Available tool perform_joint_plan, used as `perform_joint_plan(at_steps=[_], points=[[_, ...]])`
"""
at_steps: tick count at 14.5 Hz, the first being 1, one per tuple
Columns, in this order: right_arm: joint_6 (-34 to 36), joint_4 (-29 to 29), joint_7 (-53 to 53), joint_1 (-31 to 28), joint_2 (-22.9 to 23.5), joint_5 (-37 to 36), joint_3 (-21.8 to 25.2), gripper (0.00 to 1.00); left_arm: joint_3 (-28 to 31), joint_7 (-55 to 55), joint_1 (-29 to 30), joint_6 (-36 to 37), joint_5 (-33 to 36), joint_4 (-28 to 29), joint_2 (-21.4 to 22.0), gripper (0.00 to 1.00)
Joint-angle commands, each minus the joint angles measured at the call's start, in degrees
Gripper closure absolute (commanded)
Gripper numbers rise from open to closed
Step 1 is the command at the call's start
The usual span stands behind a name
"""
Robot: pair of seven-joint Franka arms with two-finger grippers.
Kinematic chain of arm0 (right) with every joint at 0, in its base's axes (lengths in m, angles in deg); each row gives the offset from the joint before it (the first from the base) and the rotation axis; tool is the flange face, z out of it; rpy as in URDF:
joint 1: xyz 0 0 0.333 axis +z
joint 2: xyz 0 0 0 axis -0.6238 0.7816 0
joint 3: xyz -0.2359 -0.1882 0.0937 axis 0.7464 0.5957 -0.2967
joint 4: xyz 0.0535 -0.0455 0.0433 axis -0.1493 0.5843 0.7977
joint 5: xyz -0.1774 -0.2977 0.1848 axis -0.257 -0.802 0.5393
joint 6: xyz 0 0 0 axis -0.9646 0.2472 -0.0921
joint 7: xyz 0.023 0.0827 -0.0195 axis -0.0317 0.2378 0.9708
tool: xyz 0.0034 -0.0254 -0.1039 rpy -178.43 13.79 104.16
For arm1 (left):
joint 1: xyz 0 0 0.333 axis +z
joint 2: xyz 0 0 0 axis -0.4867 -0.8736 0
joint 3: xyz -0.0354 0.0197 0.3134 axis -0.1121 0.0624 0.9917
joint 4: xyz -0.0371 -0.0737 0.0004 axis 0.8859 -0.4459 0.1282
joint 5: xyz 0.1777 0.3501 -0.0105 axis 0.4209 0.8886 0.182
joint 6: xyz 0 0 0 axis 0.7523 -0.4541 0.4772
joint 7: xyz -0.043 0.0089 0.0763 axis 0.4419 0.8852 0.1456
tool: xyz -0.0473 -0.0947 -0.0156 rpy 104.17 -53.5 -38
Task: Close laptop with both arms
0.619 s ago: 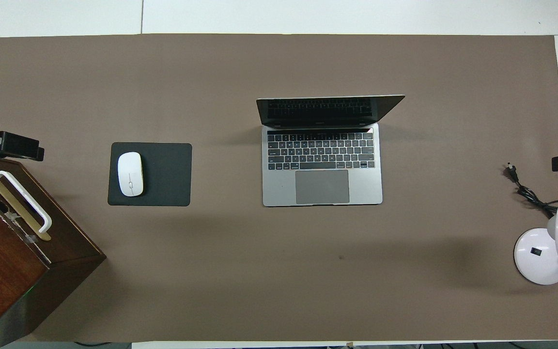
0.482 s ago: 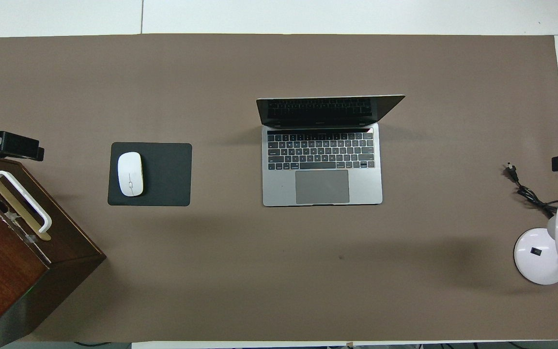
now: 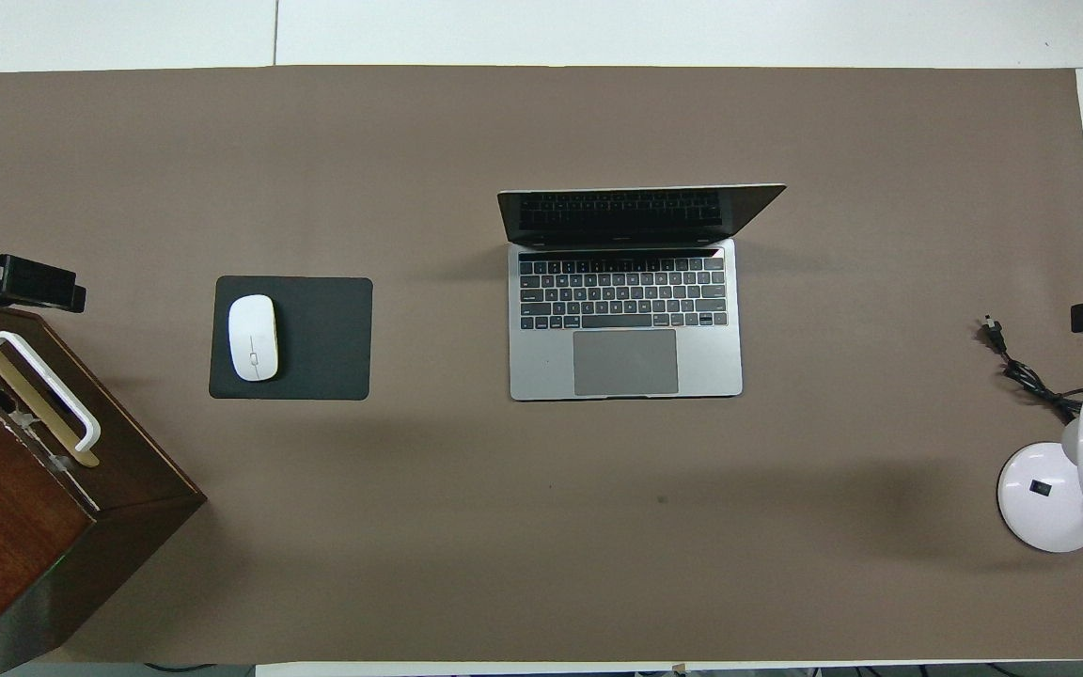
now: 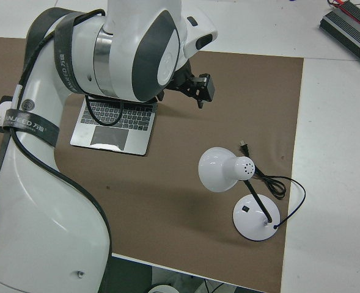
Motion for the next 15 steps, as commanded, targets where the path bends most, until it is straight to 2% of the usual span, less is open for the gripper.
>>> perform_joint_plan(at_steps=[1,8,12,15], points=[[0.59,0.28,0.85,-0.57,-0.72,-0.16,-0.44,0.00,-0.27,0.54,0.35,-0.62,0.71,1.94,1.56,0.00],[-0.19,0.28,0.15,-0.74,-0.72,-0.08,-0.09,0.00,-0.27,0.54,0.26,-0.80,0.71,1.94,1.56,0.00],[-5.20,0.28,0.33,-0.74,-0.28,-0.16,-0.09,0.00,-0.27,0.45,0.26,-1.15,0.71,1.94,1.56,0.00],[-8.27,0.19,0.33,-0.74,1.03,-0.25,-0.09,0.05,-0.27,0.45,0.26,-1.15,0.71,2.03,1.56,0.00]])
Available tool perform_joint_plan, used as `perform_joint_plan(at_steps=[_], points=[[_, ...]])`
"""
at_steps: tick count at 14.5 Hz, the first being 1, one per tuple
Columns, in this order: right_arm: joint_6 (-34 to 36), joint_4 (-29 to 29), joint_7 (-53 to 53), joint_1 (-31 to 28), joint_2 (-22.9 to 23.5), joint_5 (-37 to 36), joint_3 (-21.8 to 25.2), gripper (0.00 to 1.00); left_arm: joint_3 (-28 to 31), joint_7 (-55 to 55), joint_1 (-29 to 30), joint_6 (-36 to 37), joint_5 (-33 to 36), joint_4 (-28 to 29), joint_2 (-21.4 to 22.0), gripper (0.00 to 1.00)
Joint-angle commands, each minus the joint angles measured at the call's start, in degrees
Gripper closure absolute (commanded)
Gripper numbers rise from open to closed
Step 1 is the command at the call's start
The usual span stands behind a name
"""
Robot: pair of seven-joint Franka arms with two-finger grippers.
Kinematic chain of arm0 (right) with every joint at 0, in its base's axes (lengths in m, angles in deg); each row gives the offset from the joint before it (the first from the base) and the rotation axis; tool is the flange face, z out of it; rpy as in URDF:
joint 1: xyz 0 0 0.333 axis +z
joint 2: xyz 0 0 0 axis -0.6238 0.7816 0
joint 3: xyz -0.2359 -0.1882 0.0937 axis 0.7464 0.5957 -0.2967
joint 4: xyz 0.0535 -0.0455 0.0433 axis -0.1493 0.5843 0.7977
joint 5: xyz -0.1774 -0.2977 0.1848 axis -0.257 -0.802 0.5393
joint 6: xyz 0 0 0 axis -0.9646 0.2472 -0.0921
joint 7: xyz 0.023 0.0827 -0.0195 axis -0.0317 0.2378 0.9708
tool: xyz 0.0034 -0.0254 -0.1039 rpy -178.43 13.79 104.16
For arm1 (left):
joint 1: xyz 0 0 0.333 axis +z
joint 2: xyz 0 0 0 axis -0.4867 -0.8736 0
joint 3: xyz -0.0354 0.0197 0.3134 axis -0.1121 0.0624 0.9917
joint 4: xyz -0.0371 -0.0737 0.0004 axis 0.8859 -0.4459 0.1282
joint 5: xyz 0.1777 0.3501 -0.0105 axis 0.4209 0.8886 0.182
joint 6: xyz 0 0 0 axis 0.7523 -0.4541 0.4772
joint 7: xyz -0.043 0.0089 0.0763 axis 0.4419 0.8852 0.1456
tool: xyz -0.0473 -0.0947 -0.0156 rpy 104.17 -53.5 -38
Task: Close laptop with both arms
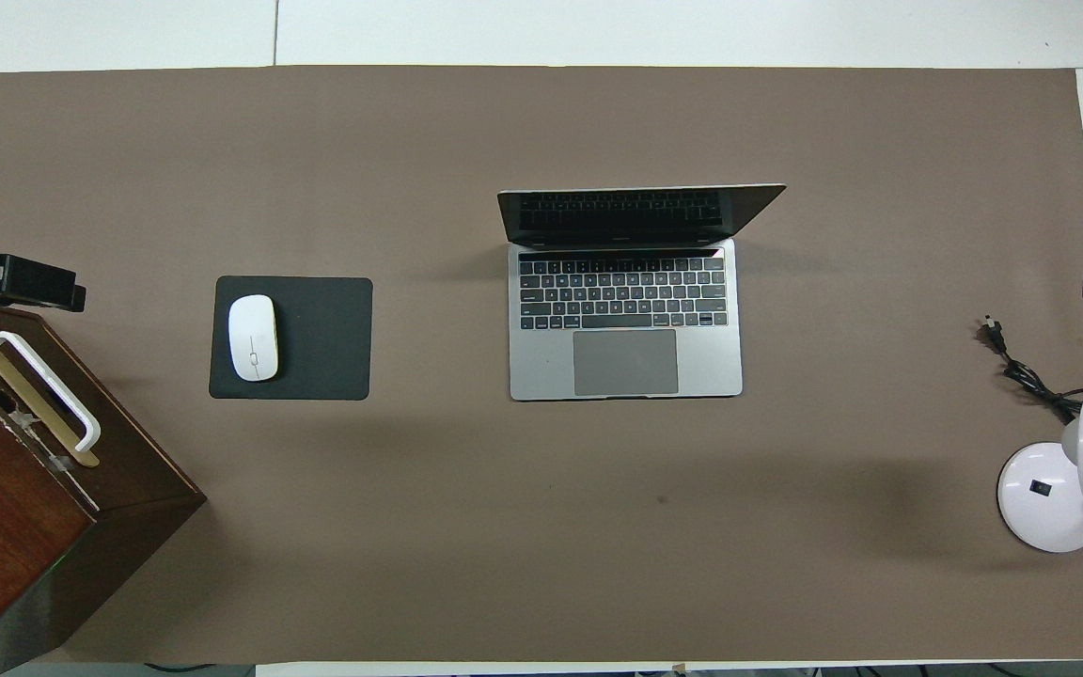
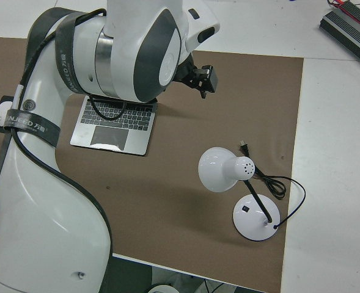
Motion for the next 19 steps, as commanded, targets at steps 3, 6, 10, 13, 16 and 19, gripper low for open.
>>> perform_joint_plan(at_steps=[3,6,10,13,16,19], points=[[-5.48,-1.05,0.33,-0.83,2.95,-0.43,-0.43,0.48,-0.27,0.36,0.17,-1.15,0.71,2.03,1.56,0.00],[-5.58,-5.18,0.33,-0.22,6.98,-0.17,-0.61,1.00,-0.27,0.27,0.26,-1.15,0.71,2.03,1.56,0.00],[-6.11,-15.71,0.24,-0.04,16.20,0.71,-1.22,1.00,-0.19,0.62,0.35,-3.50,0.71,2.73,1.56,0.45],[-7.59,-24.06,-0.28,2.06,23.15,0.28,-1.40,1.00,-0.18,0.18,0.44,-7.91,0.71,3.26,1.56,0.99],[-7.60,-35.39,-3.79,5.83,32.28,-0.43,-1.05,1.00,-0.10,-0.17,1.22,-9.92,0.71,3.35,1.47,1.00],[-8.56,-43.75,-9.41,10.40,40.02,-3.58,-0.87,1.00,-0.18,-0.26,1.31,-13.53,0.45,6.07,2.35,1.00]])
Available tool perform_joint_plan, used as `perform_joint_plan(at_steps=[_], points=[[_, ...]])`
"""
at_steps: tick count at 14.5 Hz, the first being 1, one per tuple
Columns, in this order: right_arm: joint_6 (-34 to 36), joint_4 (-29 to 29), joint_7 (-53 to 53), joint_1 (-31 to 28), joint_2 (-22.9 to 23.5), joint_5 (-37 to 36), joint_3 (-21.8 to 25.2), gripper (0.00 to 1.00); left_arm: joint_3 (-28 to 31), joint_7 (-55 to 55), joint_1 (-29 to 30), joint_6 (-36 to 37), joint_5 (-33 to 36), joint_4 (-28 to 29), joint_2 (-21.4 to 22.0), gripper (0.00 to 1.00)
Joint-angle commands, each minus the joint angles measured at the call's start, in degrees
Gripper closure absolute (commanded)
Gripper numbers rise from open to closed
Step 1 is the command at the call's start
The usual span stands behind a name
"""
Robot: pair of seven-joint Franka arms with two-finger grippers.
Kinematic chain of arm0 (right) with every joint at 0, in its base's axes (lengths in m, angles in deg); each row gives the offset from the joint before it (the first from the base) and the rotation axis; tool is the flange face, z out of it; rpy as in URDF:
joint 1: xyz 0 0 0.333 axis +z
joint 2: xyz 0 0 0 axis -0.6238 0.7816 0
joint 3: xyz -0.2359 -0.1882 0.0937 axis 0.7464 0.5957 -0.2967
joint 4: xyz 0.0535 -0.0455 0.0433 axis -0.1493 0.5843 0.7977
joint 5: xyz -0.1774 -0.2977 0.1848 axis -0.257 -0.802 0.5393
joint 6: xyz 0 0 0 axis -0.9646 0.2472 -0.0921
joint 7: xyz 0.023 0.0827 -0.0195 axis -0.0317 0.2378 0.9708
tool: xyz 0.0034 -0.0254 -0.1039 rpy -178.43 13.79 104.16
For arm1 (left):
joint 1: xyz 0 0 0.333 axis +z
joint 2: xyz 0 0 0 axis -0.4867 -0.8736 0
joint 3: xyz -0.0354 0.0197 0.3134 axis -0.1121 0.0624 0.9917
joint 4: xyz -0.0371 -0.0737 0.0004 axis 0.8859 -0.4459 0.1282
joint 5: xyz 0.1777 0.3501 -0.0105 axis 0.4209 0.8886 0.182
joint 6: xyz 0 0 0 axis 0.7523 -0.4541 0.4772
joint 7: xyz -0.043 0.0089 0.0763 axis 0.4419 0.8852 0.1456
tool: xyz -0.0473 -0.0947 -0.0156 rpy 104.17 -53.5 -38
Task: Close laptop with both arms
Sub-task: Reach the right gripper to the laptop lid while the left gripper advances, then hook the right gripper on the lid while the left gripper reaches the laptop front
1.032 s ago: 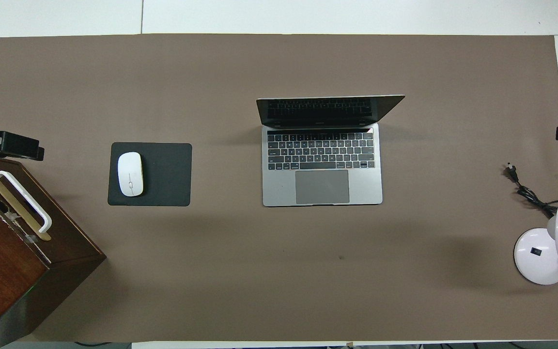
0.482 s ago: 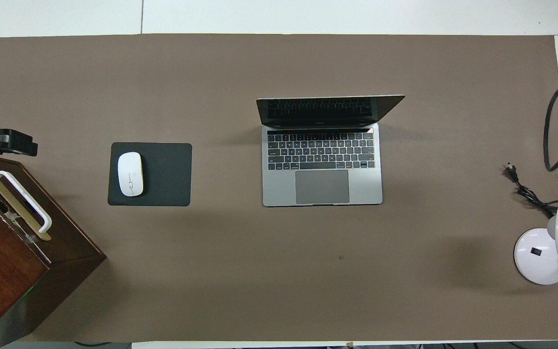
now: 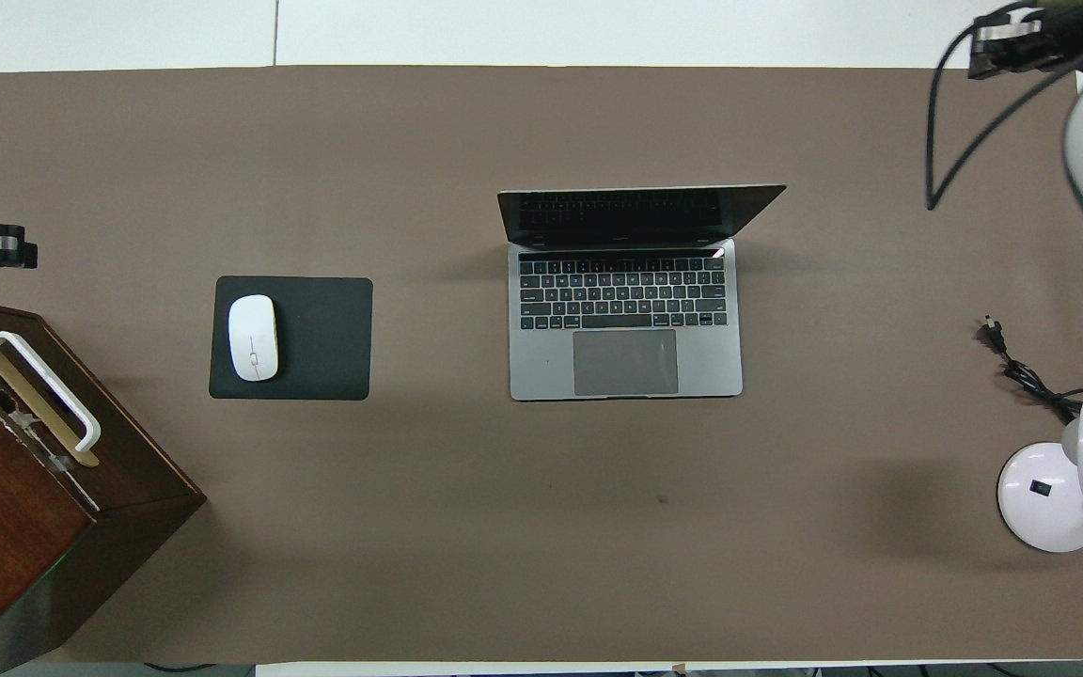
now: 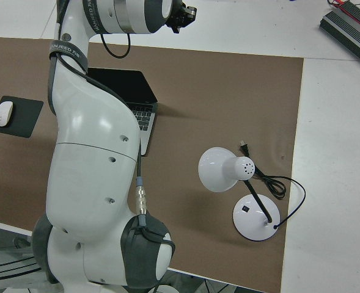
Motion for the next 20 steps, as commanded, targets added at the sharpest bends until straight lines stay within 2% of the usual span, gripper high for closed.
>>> perform_joint_plan(at_steps=[1,4,10,16,20], points=[[-1.26,-9.59,-5.51,3.80,8.32,-2.61,0.29,1.00,-0.34,-0.27,0.56,-4.17,-0.77,4.56,2.39,1.00],[-3.65,-9.60,-11.93,8.02,11.05,-5.34,0.47,1.00,-0.17,-1.84,0.65,-8.03,-6.22,9.73,4.67,1.00],[-3.82,-9.07,-19.76,15.31,13.24,-8.06,0.38,1.00,-0.78,-1.33,-5.40,-16.21,-6.76,17.56,7.66,1.00],[-3.91,-8.37,-22.40,18.13,14.39,-8.33,0.12,1.00,-0.78,-1.24,-14.19,-34.03,-6.85,28.63,11.35,1.00],[-3.74,-7.93,-22.40,18.14,14.30,-8.15,-0.06,1.00,-0.78,-1.33,-20.43,-43.27,-6.85,33.64,11.71,1.00]])
